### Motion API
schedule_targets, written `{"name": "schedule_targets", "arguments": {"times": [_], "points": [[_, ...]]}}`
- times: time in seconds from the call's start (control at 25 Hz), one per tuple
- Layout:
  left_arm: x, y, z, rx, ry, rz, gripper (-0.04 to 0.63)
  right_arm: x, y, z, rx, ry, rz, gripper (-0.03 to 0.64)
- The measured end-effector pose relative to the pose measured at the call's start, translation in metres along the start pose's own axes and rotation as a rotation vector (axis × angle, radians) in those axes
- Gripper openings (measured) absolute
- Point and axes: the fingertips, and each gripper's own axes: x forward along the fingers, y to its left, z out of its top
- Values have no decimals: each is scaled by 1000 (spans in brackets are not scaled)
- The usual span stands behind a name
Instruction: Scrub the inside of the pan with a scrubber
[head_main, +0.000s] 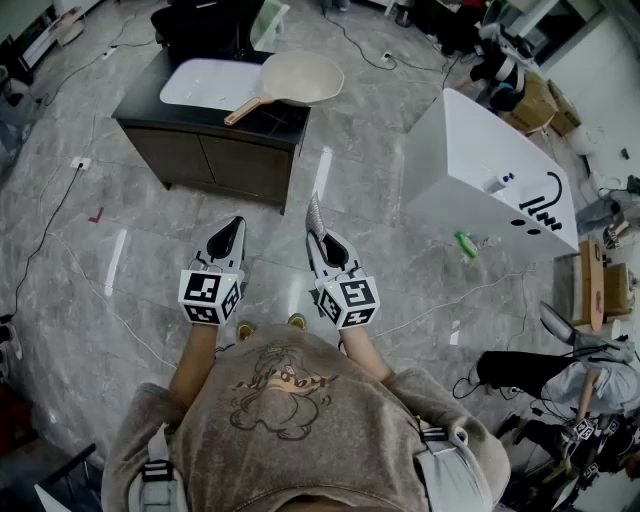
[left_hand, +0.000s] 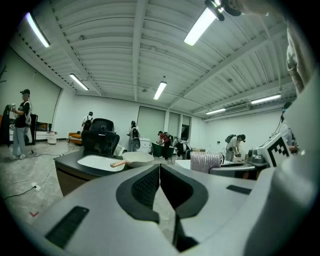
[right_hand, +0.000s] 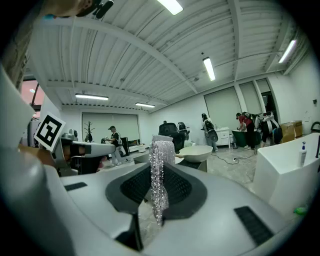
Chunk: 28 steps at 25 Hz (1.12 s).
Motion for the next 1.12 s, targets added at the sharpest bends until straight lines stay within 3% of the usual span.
{"name": "schedule_targets", "arguments": {"times": [0.44,1.12], "points": [[16,-3,-2,14,-2,13,18,4,-8,4,25,-43,37,80],[51,-30,-2,1,-12,110,18,-14,-65,3,57,-48,117,80]]}}
